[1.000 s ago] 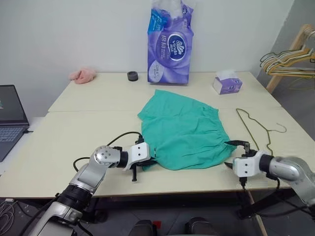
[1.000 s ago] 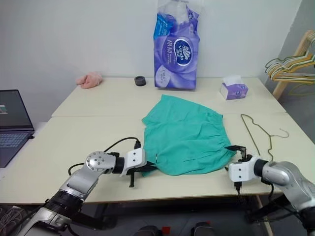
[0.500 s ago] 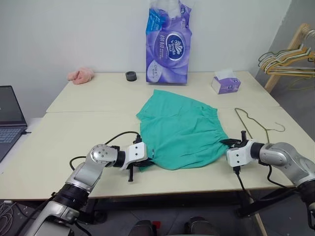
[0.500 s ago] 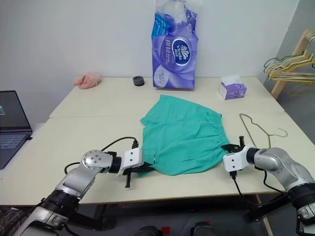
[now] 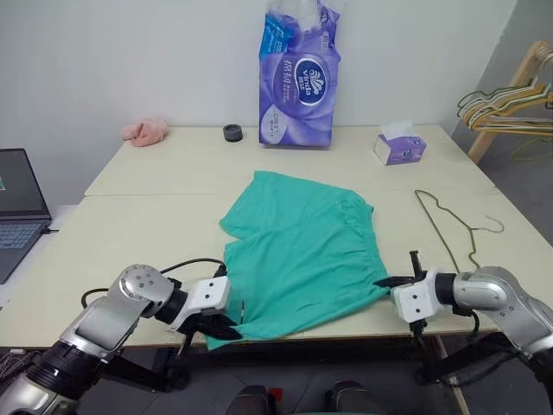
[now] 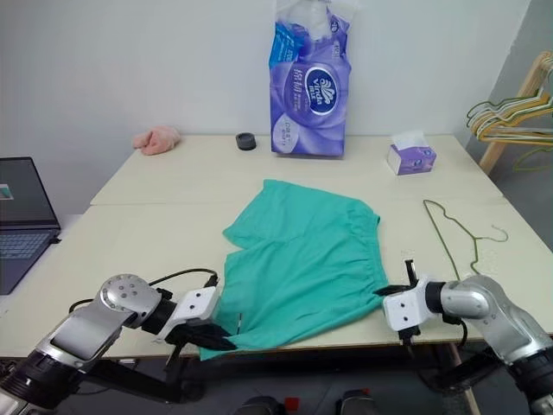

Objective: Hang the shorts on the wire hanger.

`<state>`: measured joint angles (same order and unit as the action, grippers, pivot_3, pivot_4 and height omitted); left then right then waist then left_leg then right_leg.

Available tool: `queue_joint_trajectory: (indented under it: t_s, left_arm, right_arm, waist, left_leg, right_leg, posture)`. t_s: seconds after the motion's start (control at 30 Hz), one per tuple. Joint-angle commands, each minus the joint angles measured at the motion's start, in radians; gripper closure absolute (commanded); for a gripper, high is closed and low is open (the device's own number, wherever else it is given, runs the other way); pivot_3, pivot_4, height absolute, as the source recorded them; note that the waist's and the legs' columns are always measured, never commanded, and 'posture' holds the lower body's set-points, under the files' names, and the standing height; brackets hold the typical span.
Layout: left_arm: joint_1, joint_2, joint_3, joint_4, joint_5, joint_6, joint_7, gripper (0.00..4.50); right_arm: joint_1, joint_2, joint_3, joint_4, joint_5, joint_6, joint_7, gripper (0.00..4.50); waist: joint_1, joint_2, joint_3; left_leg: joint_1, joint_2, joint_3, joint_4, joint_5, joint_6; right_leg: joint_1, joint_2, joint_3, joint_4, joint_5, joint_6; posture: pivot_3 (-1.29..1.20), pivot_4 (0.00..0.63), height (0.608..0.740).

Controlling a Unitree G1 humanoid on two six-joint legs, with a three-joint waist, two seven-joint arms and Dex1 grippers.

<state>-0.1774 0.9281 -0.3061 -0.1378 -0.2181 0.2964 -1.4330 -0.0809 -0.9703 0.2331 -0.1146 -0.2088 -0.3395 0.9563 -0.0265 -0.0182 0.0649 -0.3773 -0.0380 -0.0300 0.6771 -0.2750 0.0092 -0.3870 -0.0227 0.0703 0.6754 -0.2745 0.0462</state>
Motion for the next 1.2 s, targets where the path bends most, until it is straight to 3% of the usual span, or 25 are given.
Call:
queue_joint_trajectory:
  t_s: [0.03, 0.4, 0.43, 0.57, 0.8, 0.87, 1.0, 1.13, 1.2]
  left_arm:
    - [-0.007, 0.003, 0.016, -0.034, -0.011, -0.001, -0.005, 4.50]
    - [-0.003, -0.006, -0.012, -0.045, -0.021, 0.016, -0.042, 4.50]
    - [-0.001, -0.011, -0.012, -0.051, -0.028, 0.034, -0.037, 4.05]
    - [0.007, -0.014, -0.009, -0.085, -0.060, 0.102, -0.043, 3.07]
    - [0.018, -0.028, 0.019, -0.143, -0.125, 0.160, -0.027, 0.92]
    - [0.003, -0.051, 0.034, -0.179, -0.172, 0.201, -0.009, 0.36]
    - [-0.051, -0.137, 0.093, -0.201, -0.239, 0.288, 0.112, 0.36]
    - [-0.131, -0.279, 0.155, -0.176, -0.253, 0.332, 0.306, 0.36]
    - [-0.173, -0.347, 0.155, -0.160, -0.210, 0.321, 0.410, 0.36]
  right_arm:
    - [0.035, -0.043, -0.057, -0.123, 0.074, 0.098, 0.058, 4.46]
    - [0.056, -0.075, -0.051, -0.157, 0.083, 0.123, 0.109, 4.46]
    - [0.055, -0.085, -0.049, -0.152, 0.081, 0.115, 0.120, 4.24]
    - [0.060, -0.126, -0.054, -0.144, 0.090, 0.090, 0.164, 3.16]
    - [0.071, -0.195, -0.116, -0.156, 0.188, 0.136, 0.237, 0.77]
    - [0.077, -0.199, -0.188, -0.167, 0.290, 0.260, 0.247, 0.75]
    - [0.066, -0.170, -0.373, -0.151, 0.457, 0.549, 0.187, 0.75]
    - [0.035, -0.055, -0.529, -0.128, 0.598, 0.854, 0.026, 0.75]
    - [0.010, 0.031, -0.573, -0.088, 0.572, 0.953, -0.134, 0.75]
  waist:
    - [-0.002, -0.001, 0.002]
    - [-0.006, -0.001, 0.007]
    - [-0.006, 0.000, 0.007]
    - [-0.006, -0.001, 0.009]
    - [-0.006, 0.000, 0.010]
    - [-0.006, 0.000, 0.010]
    - [-0.003, -0.002, 0.011]
    - [-0.003, -0.003, 0.011]
    - [-0.003, -0.003, 0.011]
  left_leg:
    - [0.000, 0.000, 0.000, 0.000, 0.000, 0.000]
    - [0.000, 0.001, 0.000, 0.000, 0.000, 0.000]
    - [0.000, 0.001, 0.000, 0.000, 0.000, 0.000]
    - [0.000, 0.001, 0.001, 0.000, 0.000, 0.000]
    - [0.000, 0.001, 0.001, 0.000, 0.000, 0.000]
    - [0.000, 0.001, 0.001, 0.000, 0.000, 0.000]
    - [0.000, 0.001, 0.000, 0.000, 0.000, 0.000]
    - [0.000, 0.001, -0.001, 0.001, 0.000, 0.000]
    - [-0.001, 0.001, -0.002, 0.001, 0.000, 0.000]
  right_leg:
    - [0.000, 0.000, 0.000, 0.000, 0.000, 0.000]
    - [0.000, 0.000, -0.001, 0.000, -0.001, -0.001]
    - [0.000, 0.000, -0.001, 0.000, -0.001, -0.001]
    - [0.000, 0.000, -0.001, 0.000, -0.001, -0.001]
    - [0.000, 0.000, -0.001, 0.000, -0.001, -0.001]
    - [0.000, 0.000, -0.001, 0.000, -0.001, -0.001]
    - [0.000, 0.000, -0.001, 0.000, 0.000, 0.000]
    - [0.001, 0.000, -0.002, -0.001, 0.000, 0.001]
    - [0.001, 0.000, -0.001, -0.001, 0.001, 0.002]
  posture:
    - [-0.06, 0.043, 0.740]
    - [-0.07, 0.049, 0.740]
    - [-0.07, 0.049, 0.740]
    - [-0.07, 0.050, 0.740]
    - [-0.07, 0.049, 0.740]
    - [-0.07, 0.051, 0.740]
    - [-0.07, 0.056, 0.740]
    - [-0.07, 0.058, 0.740]
    - [-0.08, 0.060, 0.740]
